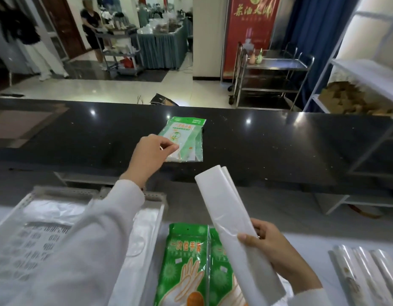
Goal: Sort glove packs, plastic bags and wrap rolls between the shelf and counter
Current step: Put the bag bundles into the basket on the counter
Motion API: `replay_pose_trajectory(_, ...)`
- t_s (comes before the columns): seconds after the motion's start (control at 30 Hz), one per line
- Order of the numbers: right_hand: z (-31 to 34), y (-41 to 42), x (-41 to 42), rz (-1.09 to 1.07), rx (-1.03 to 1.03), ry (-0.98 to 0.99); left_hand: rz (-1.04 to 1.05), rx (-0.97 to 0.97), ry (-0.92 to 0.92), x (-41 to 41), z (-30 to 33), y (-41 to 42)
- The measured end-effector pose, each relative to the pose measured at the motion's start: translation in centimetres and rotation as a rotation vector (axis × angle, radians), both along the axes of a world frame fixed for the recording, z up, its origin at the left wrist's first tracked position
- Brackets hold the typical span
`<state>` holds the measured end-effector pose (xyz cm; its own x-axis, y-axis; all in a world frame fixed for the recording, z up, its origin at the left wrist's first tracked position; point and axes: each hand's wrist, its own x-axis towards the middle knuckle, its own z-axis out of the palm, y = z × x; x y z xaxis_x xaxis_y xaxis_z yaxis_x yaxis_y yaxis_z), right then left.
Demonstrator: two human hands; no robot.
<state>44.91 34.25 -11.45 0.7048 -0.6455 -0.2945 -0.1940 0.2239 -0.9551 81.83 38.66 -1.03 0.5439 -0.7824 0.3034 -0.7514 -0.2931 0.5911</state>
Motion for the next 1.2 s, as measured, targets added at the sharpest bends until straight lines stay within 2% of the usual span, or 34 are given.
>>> replay_pose_trajectory(0.23,0.6,0.9,3.5,-0.089,0.012,-0.016,-0.090,0.186,-0.035,7.1,0.1,-6.2)
replay_pose_trajectory(0.43,1.2,0.5,4.6,-0.141,0.008,0.001,-0.163,0.226,0.028,9.5,-1.6,-10.7)
replay_pose_trajectory(0.63,1.2,-0.8,4.7,-0.152,0.013,0.006,-0.130,0.249,-0.032,10.5,-3.4,-12.6)
replay_pose_trajectory(0.73,1.0,-1.5,4.8,-0.153,0.019,-0.008,-0.077,0.209,-0.059,10.7,-3.6,-12.0)
replay_pose_trajectory(0.93,0.5,-1.5,5.2,-0.126,0.056,-0.028,-0.030,-0.004,-0.054,8.7,-3.1,-7.4)
replay_pose_trajectory(1.03,0.6,-1.1,5.2,-0.078,0.080,-0.039,-0.008,-0.111,0.019,6.5,-2.5,-3.7)
replay_pose_trajectory(1.2,0.7,0.6,5.2,0.011,0.085,-0.072,0.052,-0.183,0.159,1.8,-2.8,2.9)
